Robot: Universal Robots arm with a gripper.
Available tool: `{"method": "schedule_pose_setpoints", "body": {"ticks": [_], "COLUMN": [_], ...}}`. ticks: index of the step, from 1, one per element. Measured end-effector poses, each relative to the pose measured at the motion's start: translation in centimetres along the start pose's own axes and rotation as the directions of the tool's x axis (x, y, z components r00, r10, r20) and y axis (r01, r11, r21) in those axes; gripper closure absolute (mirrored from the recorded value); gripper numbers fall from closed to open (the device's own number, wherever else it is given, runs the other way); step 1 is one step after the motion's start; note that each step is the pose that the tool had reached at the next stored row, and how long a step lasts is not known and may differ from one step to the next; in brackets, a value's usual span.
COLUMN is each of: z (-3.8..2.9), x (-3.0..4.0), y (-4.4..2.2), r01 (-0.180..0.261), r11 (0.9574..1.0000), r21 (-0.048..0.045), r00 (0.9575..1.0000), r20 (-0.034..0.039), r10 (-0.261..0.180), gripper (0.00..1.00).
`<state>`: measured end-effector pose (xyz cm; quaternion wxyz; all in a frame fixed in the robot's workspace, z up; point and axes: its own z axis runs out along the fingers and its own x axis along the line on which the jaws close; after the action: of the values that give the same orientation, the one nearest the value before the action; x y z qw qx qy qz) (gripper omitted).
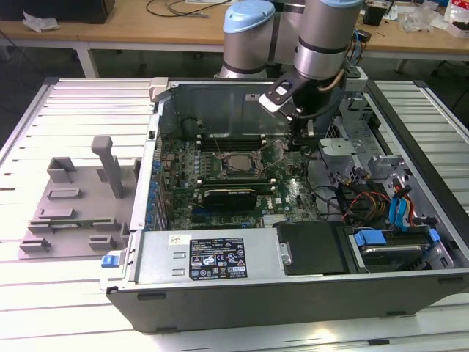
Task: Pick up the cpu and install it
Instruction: 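Close the cpu cover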
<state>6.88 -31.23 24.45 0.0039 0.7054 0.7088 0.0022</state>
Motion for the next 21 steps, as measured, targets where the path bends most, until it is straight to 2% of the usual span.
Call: {"method": "schedule_pose_setpoints", "body": {"ticks": [3, 4, 7, 10, 12, 13, 14, 17, 19, 20, 21], "z": [0.06, 0.07, 0.08, 0.06, 0.06, 0.06, 0.06, 0.04, 0.04, 0.05, 0.05], "x": [0.00, 0.00, 0.00, 0.01, 0.01, 0.01, 0.02, 0.02, 0.03, 0.03, 0.03], "y": [-0.38, -0.79, -1.39, -2.71, -3.10, -3.51, -4.21, -6.34, -6.88, -7.43, -7.49], "r01": [0.000, 0.000, 0.000, 0.000, 0.000, 0.000, 0.000, -0.001, -0.002, -0.003, -0.003], "r11": [1.0000, 1.0000, 1.0000, 0.9999, 0.9999, 0.9998, 0.9997, 0.9996, 0.9996, 0.9995, 0.9995], "r21": [0.0000, 0.0001, -0.0004, -0.0136, -0.0173, -0.0202, -0.0237, -0.0295, -0.0299, -0.0300, -0.0300], "r00": [1.0000, 1.0000, 1.0000, 1.0000, 1.0000, 1.0000, 1.0000, 1.0000, 1.0000, 1.0000, 1.0000], "r20": [0.0002, 0.0002, 0.0000, -0.0006, -0.0017, -0.0047, -0.0088, -0.0091, -0.0090, -0.0091, -0.0089], "r10": [0.000, 0.000, 0.000, 0.000, 0.000, 0.000, 0.000, 0.000, 0.001, 0.003, 0.003], "gripper": [0.89, 0.89, 0.89, 0.89, 0.89, 0.89, 0.89, 0.89, 0.89, 0.89, 0.89]}}
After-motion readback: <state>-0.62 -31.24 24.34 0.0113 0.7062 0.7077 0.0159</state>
